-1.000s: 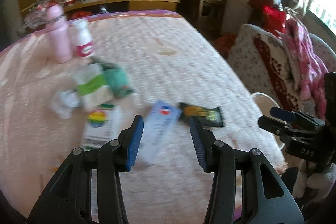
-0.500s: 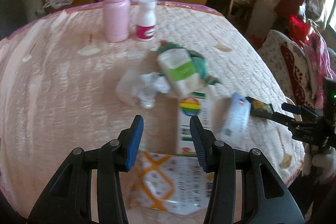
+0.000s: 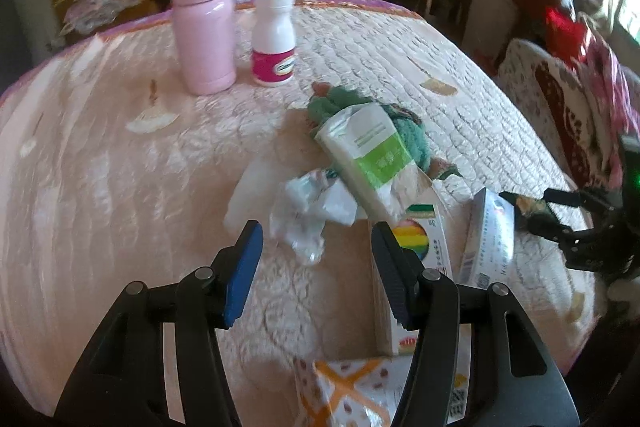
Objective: Collect trash
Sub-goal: 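Grasp the green snack bag with the right tool while the left tool grasps a white tissue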
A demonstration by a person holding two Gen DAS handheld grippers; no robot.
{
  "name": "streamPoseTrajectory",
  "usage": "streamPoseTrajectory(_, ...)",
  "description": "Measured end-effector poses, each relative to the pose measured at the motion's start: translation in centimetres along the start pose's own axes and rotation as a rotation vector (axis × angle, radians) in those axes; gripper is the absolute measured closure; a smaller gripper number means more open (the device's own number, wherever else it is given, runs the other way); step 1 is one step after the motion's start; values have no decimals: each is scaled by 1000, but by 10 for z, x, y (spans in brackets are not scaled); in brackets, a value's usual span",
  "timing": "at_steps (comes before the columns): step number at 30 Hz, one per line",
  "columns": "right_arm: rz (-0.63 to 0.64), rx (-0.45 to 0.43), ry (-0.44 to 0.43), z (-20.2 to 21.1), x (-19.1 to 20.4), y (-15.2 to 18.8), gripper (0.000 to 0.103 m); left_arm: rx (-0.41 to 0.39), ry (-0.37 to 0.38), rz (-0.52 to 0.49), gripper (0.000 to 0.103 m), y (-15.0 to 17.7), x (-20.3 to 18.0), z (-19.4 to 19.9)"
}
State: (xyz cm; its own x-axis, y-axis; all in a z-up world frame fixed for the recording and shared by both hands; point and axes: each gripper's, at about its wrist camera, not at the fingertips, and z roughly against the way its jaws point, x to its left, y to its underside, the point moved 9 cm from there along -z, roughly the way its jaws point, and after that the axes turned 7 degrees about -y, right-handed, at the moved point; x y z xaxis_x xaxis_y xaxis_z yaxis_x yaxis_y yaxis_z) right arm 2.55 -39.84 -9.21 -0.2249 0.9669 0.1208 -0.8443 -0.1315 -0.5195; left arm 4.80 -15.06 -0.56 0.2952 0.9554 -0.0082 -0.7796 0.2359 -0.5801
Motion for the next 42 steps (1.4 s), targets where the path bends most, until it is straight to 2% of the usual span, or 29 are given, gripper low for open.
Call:
streamPoseTrajectory(5,32,3,7,-5,3,-1,34,-5,-31,-53,48,-12,-2,-17)
streamPoseTrajectory(13,41,-6,6,-12,1,-5,33,-15,-41,-130,50,-21,-12,-29)
streamPoseTrajectory(14,40,-5,4,-13,2,-4,33,-19,-36,-139,54,-21,-14,-29)
streamPoseTrajectory(15,40,-4,1,-15,1,-4,33,-18,-29,-145,69,-20,-16,-30)
streamPoseTrajectory(16,37,-2,2,-18,2,-3,36,-12,-20,-148,87,-19,-17,-31)
streamPoseTrajectory(18,36,-17,-2,-17,3,-3,47,-6,-10,-137,90,-18,-17,-31)
streamPoseTrajectory(19,41,-23,-1,-15,5,-4,61,-6,-5,-132,90,-17,-17,-30)
streamPoseTrajectory(21,42,-30,-4,-11,7,-4,69,-4,17,-105,94,-16,-15,-25)
streamPoseTrajectory(25,21,-61,-25,4,8,-2,72,-27,75,-27,95,-16,-4,-4)
streamPoseTrajectory(31,-18,-95,-68,24,12,1,72,-53,68,9,95,-11,12,23)
streamPoseTrajectory(33,-17,-101,-71,30,16,2,72,-51,59,37,94,-10,17,25)
streamPoseTrajectory(34,-15,-104,-75,33,18,3,72,-47,60,44,90,-10,19,24)
streamPoseTrajectory(35,-13,-105,-78,35,20,4,72,-43,57,49,76,-9,21,23)
streamPoseTrajectory(36,-12,-108,-80,36,22,5,72,-41,45,51,67,-8,23,21)
streamPoseTrajectory(37,-12,-112,-84,39,24,6,72,-40,38,50,50,-6,25,19)
streamPoseTrajectory(38,-14,-114,-87,40,24,6,72,-38,35,48,45,-4,26,17)
streamPoseTrajectory(42,-33,-116,-103,39,25,8,72,-1,-31,26,43,2,32,-6)
